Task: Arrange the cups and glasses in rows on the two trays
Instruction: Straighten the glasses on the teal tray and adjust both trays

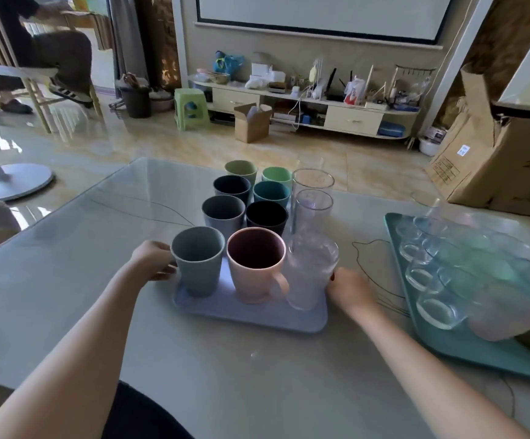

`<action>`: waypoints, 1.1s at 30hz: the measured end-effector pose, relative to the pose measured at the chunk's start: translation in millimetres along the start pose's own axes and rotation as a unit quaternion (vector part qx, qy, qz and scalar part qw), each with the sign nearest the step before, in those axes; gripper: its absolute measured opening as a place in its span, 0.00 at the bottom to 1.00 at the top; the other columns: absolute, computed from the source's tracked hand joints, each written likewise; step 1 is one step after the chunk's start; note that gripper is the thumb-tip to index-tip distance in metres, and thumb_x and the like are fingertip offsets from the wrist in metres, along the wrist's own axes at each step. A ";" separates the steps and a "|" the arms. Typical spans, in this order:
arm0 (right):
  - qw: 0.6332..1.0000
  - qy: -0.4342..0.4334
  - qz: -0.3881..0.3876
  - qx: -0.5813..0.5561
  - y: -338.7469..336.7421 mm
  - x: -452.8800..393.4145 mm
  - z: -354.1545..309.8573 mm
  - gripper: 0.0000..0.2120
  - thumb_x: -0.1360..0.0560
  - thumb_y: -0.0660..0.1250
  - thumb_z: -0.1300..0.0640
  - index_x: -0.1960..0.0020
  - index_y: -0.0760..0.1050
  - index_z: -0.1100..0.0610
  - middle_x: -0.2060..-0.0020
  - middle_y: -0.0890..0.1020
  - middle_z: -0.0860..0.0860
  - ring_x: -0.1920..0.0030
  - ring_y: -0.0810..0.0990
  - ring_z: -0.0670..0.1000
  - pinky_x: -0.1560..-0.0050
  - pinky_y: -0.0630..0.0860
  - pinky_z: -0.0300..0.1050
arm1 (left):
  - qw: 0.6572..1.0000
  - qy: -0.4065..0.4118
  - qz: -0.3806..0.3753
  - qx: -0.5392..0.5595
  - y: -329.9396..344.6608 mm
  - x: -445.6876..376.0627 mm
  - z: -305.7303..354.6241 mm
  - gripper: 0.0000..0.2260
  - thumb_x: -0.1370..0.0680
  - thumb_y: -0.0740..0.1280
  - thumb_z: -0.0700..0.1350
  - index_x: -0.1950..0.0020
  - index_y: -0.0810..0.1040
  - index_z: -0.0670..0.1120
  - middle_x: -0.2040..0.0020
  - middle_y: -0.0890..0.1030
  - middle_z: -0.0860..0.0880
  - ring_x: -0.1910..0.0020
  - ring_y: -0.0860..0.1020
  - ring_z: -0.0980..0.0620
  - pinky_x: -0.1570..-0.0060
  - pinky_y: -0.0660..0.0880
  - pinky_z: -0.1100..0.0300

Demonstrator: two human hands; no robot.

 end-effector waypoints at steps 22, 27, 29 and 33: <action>0.996 0.053 -0.068 -0.027 -23.4 11.4 63.3 0.19 0.26 0.59 0.48 0.38 0.74 0.52 0.36 0.76 0.56 0.37 0.75 0.60 0.39 0.73 0.54 | 0.998 0.054 -0.026 -0.030 78.3 15.6 22.4 0.10 0.43 0.60 0.42 0.64 0.72 0.40 0.67 0.72 0.42 0.63 0.67 0.46 0.62 0.66 0.55; 0.998 0.037 -0.052 -0.024 -25.2 12.2 75.7 0.17 0.25 0.58 0.53 0.40 0.75 0.57 0.38 0.78 0.59 0.39 0.76 0.61 0.42 0.75 0.54 | 0.994 0.074 -0.046 -0.068 82.9 17.8 22.5 0.16 0.46 0.60 0.38 0.60 0.74 0.40 0.62 0.73 0.42 0.60 0.67 0.46 0.59 0.66 0.53; 0.998 0.041 -0.047 -0.024 -24.6 11.4 76.5 0.18 0.26 0.58 0.53 0.40 0.76 0.57 0.38 0.78 0.59 0.39 0.76 0.61 0.42 0.75 0.54 | 0.993 0.076 -0.050 -0.073 82.8 16.3 22.0 0.17 0.46 0.61 0.38 0.58 0.74 0.41 0.60 0.73 0.42 0.59 0.67 0.46 0.57 0.67 0.53; 0.997 0.053 -0.047 -0.028 -24.1 10.1 76.4 0.17 0.25 0.58 0.53 0.41 0.77 0.57 0.39 0.78 0.60 0.39 0.77 0.62 0.42 0.74 0.52 | 0.994 0.070 -0.065 -0.058 86.0 24.8 26.2 0.14 0.43 0.64 0.38 0.58 0.74 0.40 0.64 0.74 0.43 0.65 0.69 0.46 0.61 0.71 0.59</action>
Point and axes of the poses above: each hand's wrist, its own x-axis away from the middle knuckle, its own y-axis out of the palm, z = x × y, the point moved 2 cm from there along -x, towards the middle knuckle
